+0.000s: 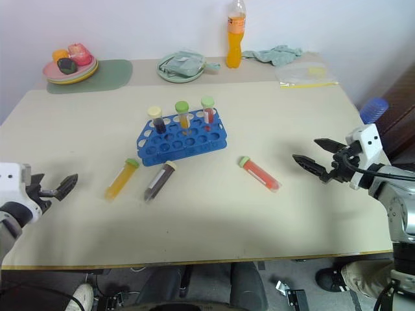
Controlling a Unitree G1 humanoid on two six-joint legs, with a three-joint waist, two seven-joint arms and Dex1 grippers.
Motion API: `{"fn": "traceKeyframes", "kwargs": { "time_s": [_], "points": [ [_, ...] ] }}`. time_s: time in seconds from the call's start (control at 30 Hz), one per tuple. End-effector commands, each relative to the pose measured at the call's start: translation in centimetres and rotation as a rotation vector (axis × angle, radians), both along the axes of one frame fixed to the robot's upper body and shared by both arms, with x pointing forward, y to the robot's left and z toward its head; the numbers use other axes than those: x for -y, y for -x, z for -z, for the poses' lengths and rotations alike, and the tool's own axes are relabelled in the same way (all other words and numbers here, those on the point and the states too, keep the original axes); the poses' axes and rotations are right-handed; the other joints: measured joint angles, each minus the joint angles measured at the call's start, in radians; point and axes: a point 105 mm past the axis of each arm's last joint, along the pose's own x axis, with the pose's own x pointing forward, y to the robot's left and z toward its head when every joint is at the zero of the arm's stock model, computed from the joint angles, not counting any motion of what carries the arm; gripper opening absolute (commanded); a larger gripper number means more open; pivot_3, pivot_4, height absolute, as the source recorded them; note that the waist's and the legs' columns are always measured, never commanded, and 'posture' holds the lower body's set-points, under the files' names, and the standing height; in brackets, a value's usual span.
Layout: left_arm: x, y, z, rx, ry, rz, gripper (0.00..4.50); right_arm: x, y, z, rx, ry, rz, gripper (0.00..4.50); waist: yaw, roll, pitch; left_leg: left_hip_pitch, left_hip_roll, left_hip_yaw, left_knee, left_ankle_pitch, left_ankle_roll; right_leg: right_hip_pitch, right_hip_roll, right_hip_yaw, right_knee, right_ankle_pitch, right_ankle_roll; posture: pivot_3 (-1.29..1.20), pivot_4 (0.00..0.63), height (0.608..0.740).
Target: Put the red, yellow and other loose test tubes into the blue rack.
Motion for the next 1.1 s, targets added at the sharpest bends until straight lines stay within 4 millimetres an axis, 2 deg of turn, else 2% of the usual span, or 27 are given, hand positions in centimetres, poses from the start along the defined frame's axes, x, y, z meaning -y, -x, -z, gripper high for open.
{"fn": "traceKeyframes", "kwargs": {
  "time_s": [0.03,0.33,0.53,0.6,0.73,0.87,0.97,1.1],
  "points": [
    [-0.1,0.2,-1.3,0.052,-0.021,-0.013,4.48,0.1,-0.3,-1.3,0.047,0.034,-0.009,4.5,0.0,0.0,0.0,0.0,0.0,0.0,0.0,0.0,0.0,0.0,0.0,0.0,0.0,0.0,0.0,0.0,0.15,0.74],
    [0.8,-0.8,-2.5,0.126,0.002,0.02,4.48,-0.7,-0.6,-1.8,0.035,0.067,-0.023,4.5,0.001,0.0,0.0,0.0,0.0,0.0,0.0,0.0,0.0,0.0,0.0,0.0,0.0,0.0,0.0,0.0,0.15,0.74],
    [3.4,-2.2,-3.8,0.183,0.033,0.144,4.48,-3.1,-0.7,-2.6,0.03,0.089,-0.076,4.5,-0.001,0.0,0.0,0.0,0.0,0.0,0.0,0.0,0.0,0.0,0.0,0.0,0.0,0.0,0.0,0.0,0.15,0.74],
    [5.4,-3.0,-4.1,0.2,0.055,0.241,4.48,-4.1,-1.0,-2.7,0.023,0.139,-0.077,4.5,-0.001,0.0,0.0,0.0,0.0,0.0,0.0,0.0,0.0,0.0,0.0,0.0,0.0,0.0,0.0,0.0,0.15,0.74],
    [11.3,-3.7,-4.4,0.197,0.1,0.536,4.48,-6.2,-0.7,-2.3,-0.083,0.241,-0.114,4.5,0.002,0.0,0.0,-0.001,-0.001,0.0,0.001,0.0,0.0,0.0,0.0,0.0,0.0,0.0,0.0,0.0,0.15,0.74],
    [15.3,-3.0,-3.4,0.14,0.07,0.779,4.48,-7.9,-0.3,-1.6,-0.24,0.312,-0.14,4.5,-0.002,0.0,0.0,-0.002,-0.001,0.0,0.001,0.0,0.0,-0.002,0.0,0.0,0.0,0.0,0.0,0.0,0.15,0.74],
    [19.1,-1.7,-2.8,0.118,0.079,0.984,4.48,-8.7,-0.7,-1.1,-0.369,0.344,-0.107,4.5,-0.004,0.001,0.001,-0.002,0.0,0.0,0.0,0.0,0.0,-0.003,0.0,0.0,0.0,0.0,0.0,0.0,0.15,0.74],
    [22.8,-0.1,-2.2,0.101,0.114,1.157,4.48,-9.6,-1.2,-0.8,-0.516,0.328,-0.066,4.5,-0.001,0.001,0.001,-0.004,0.0,0.0,0.001,0.0,0.0,-0.004,0.0,0.0,-0.001,0.0,0.0,0.0,0.15,0.74]
  ]
}}
